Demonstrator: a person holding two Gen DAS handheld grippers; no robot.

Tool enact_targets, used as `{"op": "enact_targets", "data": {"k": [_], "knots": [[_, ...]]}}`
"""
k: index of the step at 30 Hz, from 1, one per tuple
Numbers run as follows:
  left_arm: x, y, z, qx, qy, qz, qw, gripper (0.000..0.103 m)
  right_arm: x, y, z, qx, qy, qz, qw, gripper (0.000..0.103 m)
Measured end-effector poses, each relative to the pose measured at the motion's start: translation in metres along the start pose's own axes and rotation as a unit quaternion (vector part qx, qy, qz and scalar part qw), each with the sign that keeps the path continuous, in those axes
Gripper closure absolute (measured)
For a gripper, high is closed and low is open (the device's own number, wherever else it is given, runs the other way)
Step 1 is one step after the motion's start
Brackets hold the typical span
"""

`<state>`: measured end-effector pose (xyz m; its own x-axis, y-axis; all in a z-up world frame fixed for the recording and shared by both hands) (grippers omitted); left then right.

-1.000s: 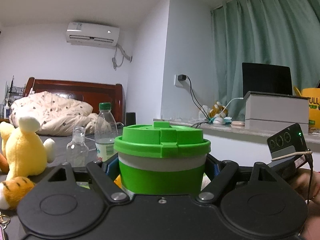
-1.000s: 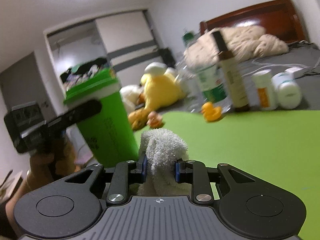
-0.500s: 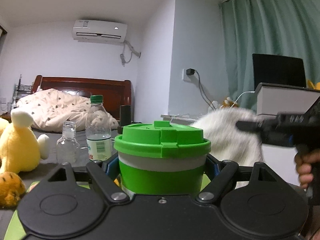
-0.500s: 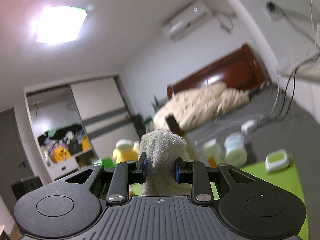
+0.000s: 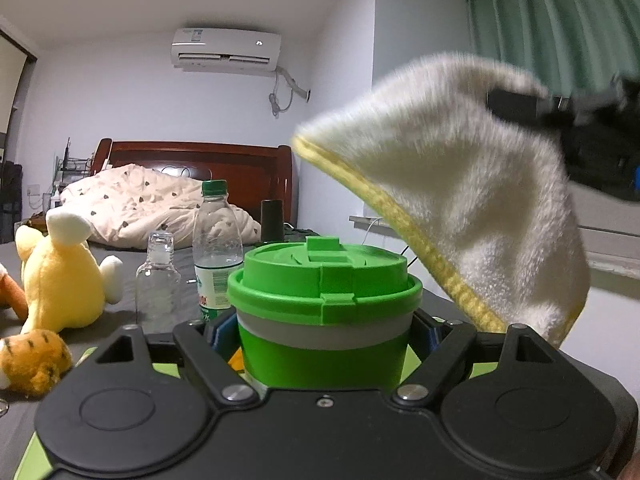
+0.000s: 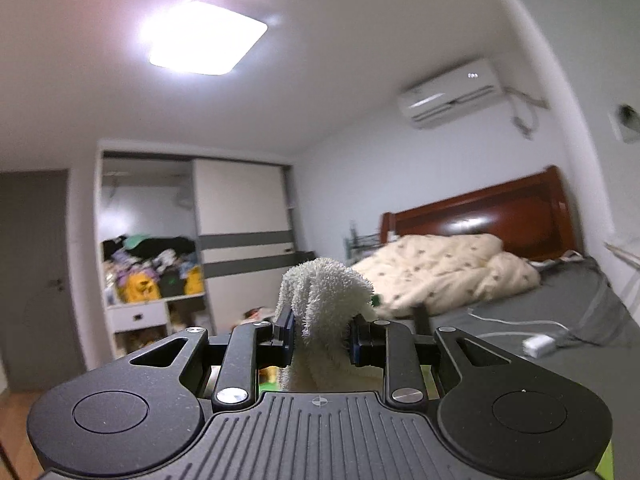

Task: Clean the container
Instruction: 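Lift the towel with the right gripper and bring it over the cup lid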

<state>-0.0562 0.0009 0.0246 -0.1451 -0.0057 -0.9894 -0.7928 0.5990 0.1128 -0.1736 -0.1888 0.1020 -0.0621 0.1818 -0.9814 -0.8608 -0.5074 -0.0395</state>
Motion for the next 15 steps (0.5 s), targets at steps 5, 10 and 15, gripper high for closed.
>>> {"op": "enact_targets", "data": {"k": [5, 10, 15], "knots": [[0.000, 0.002, -0.002, 0.000, 0.001, 0.002, 1.0000, 0.023, -0.014, -0.007, 0.047, -0.048, 0.045, 0.034, 0.997, 0.077], [-0.001, 0.002, -0.003, -0.003, 0.003, 0.002, 1.0000, 0.023, -0.031, -0.008, 0.084, -0.041, 0.124, 0.043, 0.991, 0.077], [0.001, 0.008, -0.007, -0.003, 0.003, 0.002, 1.0000, 0.023, -0.038, -0.024, 0.095, 0.014, 0.197, 0.056, 0.979, 0.077]]}}
Point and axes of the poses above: each gripper's, at about its wrist camera, not at the fingertips, and y roughly against the way its jaws point, z to its left, x to its underside, the point moved 3 cm from there along -y, roughly the way its jaws point, and after that the axes turned 10 degrees about x, right-handed, at the moved point
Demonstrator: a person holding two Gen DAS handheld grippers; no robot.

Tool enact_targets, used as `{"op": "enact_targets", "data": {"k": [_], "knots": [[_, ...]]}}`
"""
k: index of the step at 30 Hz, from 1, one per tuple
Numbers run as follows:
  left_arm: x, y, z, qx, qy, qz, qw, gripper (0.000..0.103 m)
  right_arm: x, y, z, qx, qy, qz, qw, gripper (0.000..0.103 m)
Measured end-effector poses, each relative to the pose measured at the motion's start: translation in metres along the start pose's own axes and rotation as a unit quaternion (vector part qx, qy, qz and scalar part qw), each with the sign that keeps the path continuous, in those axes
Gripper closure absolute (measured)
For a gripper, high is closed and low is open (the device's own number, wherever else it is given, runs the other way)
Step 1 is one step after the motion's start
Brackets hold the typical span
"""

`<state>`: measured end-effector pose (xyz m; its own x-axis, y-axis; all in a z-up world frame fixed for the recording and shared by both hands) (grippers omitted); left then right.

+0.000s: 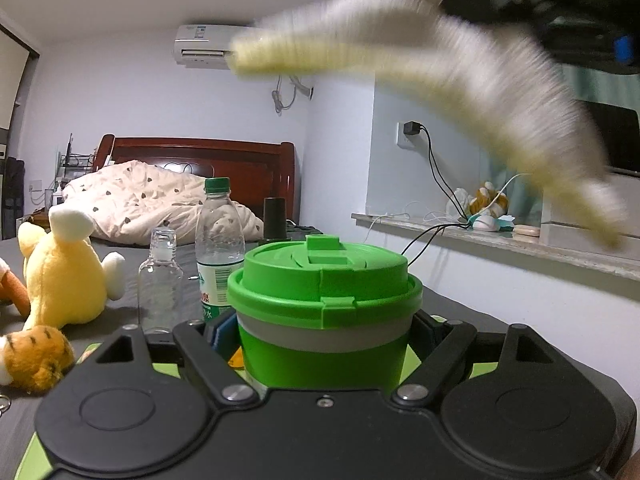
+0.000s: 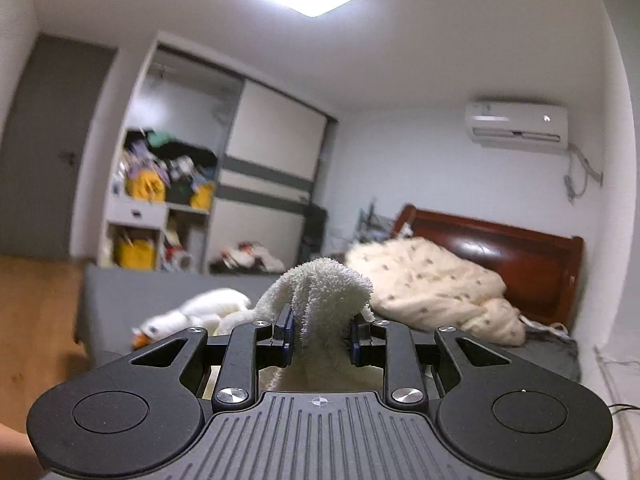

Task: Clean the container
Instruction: 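Lift the towel with the right gripper and bring it over the cup lid, then press the towel onto the cup lid with the right gripper while the left gripper holds the cup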

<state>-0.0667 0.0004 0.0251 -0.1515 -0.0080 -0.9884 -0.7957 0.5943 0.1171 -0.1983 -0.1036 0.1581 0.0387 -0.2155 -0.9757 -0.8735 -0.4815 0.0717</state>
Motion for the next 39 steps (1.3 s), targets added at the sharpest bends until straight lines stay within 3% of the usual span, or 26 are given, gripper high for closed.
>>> {"op": "enact_targets", "data": {"k": [4, 7, 15, 18, 24, 39], "knots": [[0.000, 0.001, 0.001, -0.001, 0.005, 0.000, 1.0000, 0.023, 0.014, -0.035, -0.008, 0.058, 0.034, 0.034, 0.997, 0.077], [0.000, 0.001, 0.000, -0.002, 0.007, 0.000, 1.0000, 0.023, 0.029, -0.055, -0.007, 0.072, 0.044, 0.050, 0.995, 0.077], [0.000, 0.002, -0.006, -0.003, 0.000, 0.002, 1.0000, 0.023, 0.070, -0.083, 0.033, 0.003, 0.071, 0.087, 0.994, 0.077], [0.000, 0.003, -0.007, -0.005, 0.003, 0.002, 1.0000, 0.023, 0.076, -0.086, 0.043, -0.035, 0.060, 0.112, 0.991, 0.077], [0.000, 0.002, -0.006, -0.001, 0.002, 0.001, 1.0000, 0.023, 0.068, -0.095, 0.034, -0.065, 0.023, 0.131, 0.989, 0.077], [0.001, 0.000, -0.016, -0.001, -0.026, 0.001, 0.9997, 0.023, 0.064, -0.130, 0.029, -0.070, 0.039, 0.138, 0.987, 0.077]]}}
Point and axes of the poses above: each gripper's, at about its wrist camera, not at the fingertips, and y roughly against the way its jaws point, z to its left, x to its underside, the point moved 3 cm from there along -y, roughly the way its jaws point, and after that the axes turned 10 degrees about x, right-handed, at the moved point
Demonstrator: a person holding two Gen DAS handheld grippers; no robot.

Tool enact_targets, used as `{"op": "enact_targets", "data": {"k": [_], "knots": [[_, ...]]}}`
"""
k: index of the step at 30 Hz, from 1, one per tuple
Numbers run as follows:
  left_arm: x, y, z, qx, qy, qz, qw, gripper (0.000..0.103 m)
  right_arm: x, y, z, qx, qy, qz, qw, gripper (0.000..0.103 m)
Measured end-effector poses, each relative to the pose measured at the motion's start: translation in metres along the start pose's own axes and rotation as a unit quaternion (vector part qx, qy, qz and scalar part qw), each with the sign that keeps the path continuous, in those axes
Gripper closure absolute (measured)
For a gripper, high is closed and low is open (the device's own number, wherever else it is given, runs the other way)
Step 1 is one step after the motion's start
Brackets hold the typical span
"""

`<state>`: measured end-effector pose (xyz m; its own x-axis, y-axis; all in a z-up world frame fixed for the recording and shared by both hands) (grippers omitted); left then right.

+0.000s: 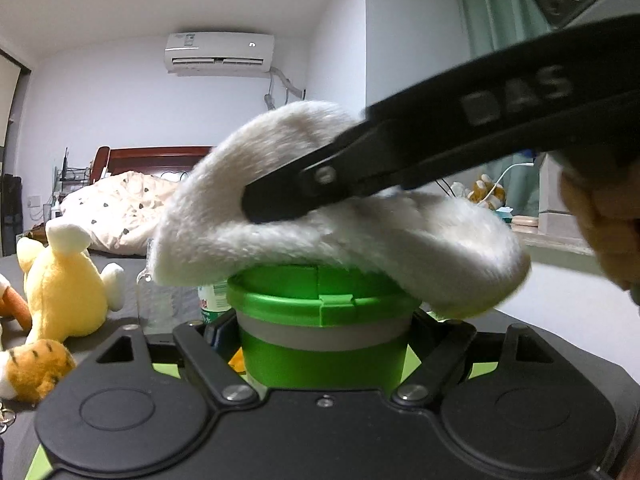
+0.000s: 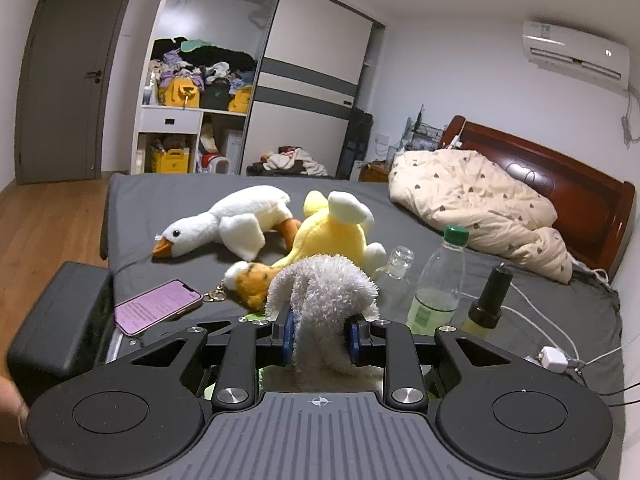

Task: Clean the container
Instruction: 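Press the towel onto the cup lid with the right gripper while the left gripper holds the cup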

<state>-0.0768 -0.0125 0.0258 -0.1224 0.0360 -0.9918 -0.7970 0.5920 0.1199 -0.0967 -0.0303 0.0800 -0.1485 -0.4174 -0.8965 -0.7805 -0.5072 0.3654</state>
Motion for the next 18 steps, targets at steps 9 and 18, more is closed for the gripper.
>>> {"op": "enact_targets", "data": {"k": [9, 18], "knots": [[0.001, -0.001, 0.003, 0.003, 0.009, 0.001, 1.0000, 0.023, 0.004, -0.015, -0.012, 0.016, -0.003, -0.011, 1.000, 0.077], [0.002, -0.003, 0.009, 0.006, 0.010, 0.001, 0.9999, 0.023, 0.006, -0.011, -0.024, 0.025, -0.006, -0.007, 1.000, 0.077]]}}
Point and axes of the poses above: each gripper's, at about its wrist camera, not at the fingertips, and y roughly against the way its jaws point, z to its left, x to its underside, the point moved 3 cm from there along -y, roughly the way its jaws point, and after that the axes turned 10 degrees about x, right-handed, at the moved point
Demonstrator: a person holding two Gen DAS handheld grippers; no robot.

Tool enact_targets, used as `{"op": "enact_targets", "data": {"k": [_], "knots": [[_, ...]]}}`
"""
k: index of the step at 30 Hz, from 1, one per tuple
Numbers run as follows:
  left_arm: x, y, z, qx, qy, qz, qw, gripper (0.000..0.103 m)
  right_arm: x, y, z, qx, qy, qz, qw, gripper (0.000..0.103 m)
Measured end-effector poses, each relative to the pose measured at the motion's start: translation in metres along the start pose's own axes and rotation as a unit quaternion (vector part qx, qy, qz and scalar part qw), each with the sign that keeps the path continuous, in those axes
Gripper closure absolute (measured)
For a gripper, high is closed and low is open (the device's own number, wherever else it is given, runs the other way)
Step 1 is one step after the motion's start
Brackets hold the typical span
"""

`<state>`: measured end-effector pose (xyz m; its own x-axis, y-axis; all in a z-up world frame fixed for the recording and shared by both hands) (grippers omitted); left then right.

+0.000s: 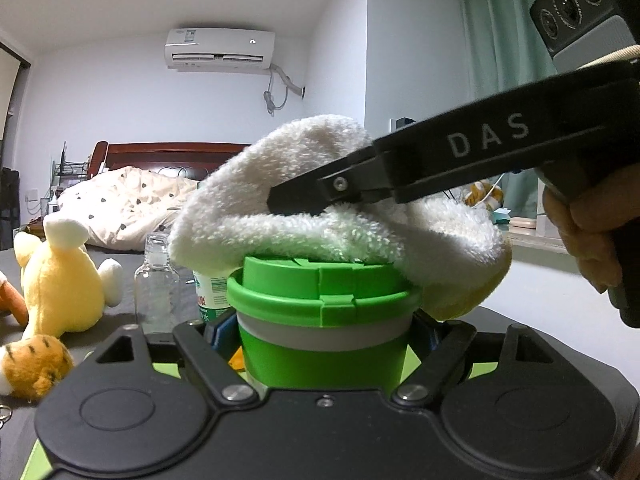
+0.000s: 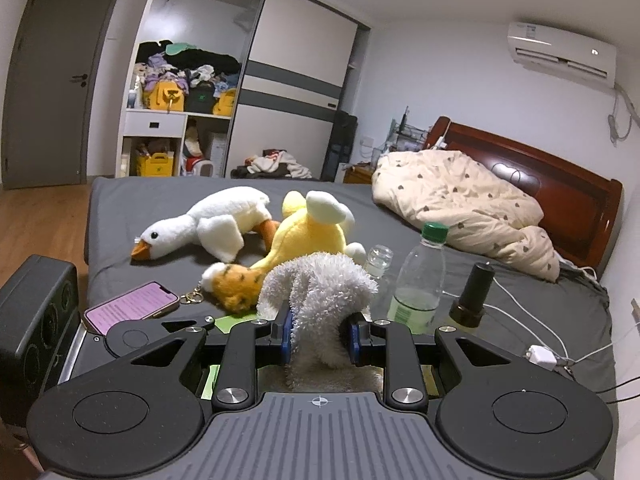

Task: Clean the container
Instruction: 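Press the towel onto the cup lid with the right gripper while the left gripper holds the cup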

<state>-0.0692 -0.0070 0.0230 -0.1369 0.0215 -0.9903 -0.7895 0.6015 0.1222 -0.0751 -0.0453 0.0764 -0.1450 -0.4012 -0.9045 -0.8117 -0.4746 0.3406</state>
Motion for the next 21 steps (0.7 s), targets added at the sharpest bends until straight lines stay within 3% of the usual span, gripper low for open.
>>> {"op": "enact_targets", "data": {"k": [21], "knots": [[-0.001, -0.004, 0.013, 0.003, 0.025, -0.001, 0.9997, 0.023, 0.017, 0.054, -0.001, 0.006, 0.008, 0.017, 1.000, 0.077]]}}
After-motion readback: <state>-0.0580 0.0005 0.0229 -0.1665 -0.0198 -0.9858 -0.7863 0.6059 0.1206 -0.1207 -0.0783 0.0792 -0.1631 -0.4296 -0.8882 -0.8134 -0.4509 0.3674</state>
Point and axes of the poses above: each gripper's, at about its wrist camera, not at the fingertips, and y roughly against the way its jaws point, z to its left, x to its underside, the point moved 3 cm from there along -y, roughly the way its jaws point, and after that the axes turned 10 degrees about x, right-handed, at the moved point
